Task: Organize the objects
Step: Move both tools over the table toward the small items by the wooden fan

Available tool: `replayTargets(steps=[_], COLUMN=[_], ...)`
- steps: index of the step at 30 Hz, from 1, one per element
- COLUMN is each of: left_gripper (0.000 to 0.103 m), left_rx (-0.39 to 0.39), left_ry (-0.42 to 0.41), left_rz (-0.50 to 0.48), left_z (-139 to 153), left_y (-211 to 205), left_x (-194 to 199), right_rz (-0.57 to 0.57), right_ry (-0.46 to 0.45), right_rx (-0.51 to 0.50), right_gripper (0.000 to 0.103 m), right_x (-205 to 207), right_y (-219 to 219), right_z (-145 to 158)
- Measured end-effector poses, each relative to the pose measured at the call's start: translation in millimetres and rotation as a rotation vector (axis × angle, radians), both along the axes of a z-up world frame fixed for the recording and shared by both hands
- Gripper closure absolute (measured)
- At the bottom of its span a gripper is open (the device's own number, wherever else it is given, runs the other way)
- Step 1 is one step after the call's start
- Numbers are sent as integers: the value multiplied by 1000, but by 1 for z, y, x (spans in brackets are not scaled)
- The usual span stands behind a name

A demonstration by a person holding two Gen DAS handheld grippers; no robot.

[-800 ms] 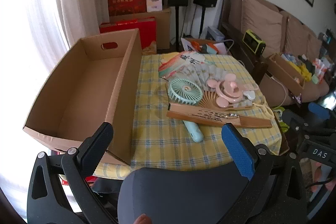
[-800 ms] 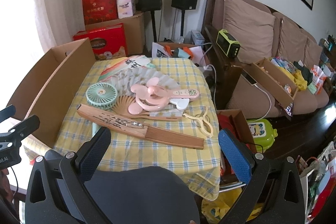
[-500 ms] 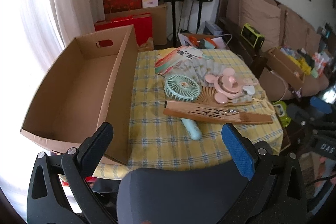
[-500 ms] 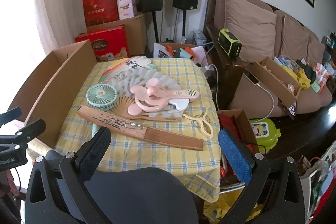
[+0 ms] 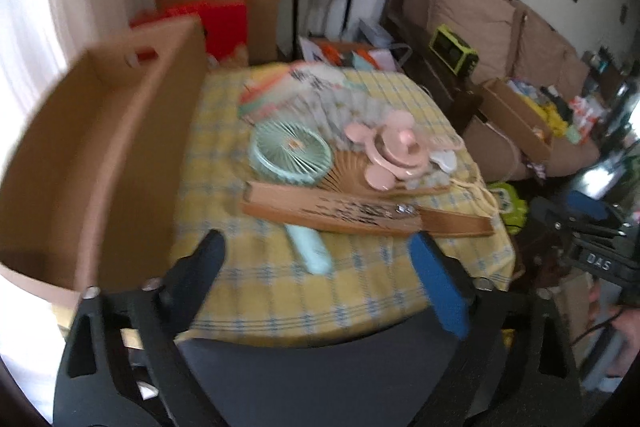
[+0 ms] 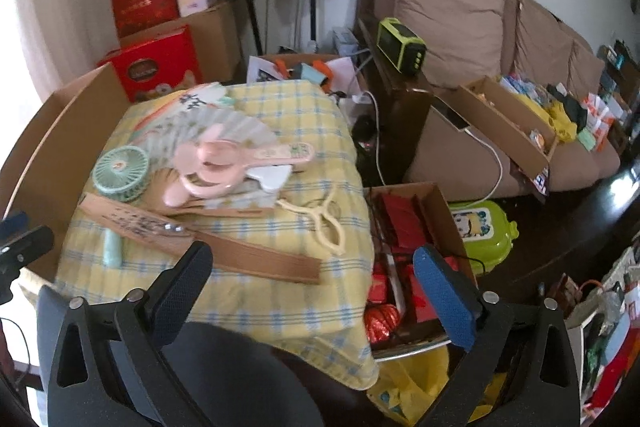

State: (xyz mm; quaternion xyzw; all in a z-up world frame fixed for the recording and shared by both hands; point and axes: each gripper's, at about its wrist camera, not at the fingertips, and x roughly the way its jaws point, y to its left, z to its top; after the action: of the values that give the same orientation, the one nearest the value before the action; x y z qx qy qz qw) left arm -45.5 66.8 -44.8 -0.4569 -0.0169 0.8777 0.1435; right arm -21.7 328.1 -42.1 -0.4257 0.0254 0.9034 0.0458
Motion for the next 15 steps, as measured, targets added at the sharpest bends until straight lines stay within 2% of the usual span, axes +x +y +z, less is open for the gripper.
replayTargets(steps=[5,7,9,12,15], left_gripper=[38,40,51,52,50], left_rx=[-17,-9,-2,-18,-49], left_ry=[-28,-29,-31,-23,0], left_rz=[-17,-49,-83,-122,-158], left_z=[-18,-23,-26,-28,-29], left_y=[14,23,33,48,64], left_x=[-10,-12,-15,-18,-23], right_rz=[-16,-26,-29,-23,-18], right_ry=[-12,-12,-19,-37,-52], right_rx=[-46,-57,-53,-53,-73], right_gripper=[15,15,16,24,28], right_x=[-6,-6,-8,-11,-13], right_y=[18,23,25,28,33], right_z=[-12,-15,-19,-25,-31])
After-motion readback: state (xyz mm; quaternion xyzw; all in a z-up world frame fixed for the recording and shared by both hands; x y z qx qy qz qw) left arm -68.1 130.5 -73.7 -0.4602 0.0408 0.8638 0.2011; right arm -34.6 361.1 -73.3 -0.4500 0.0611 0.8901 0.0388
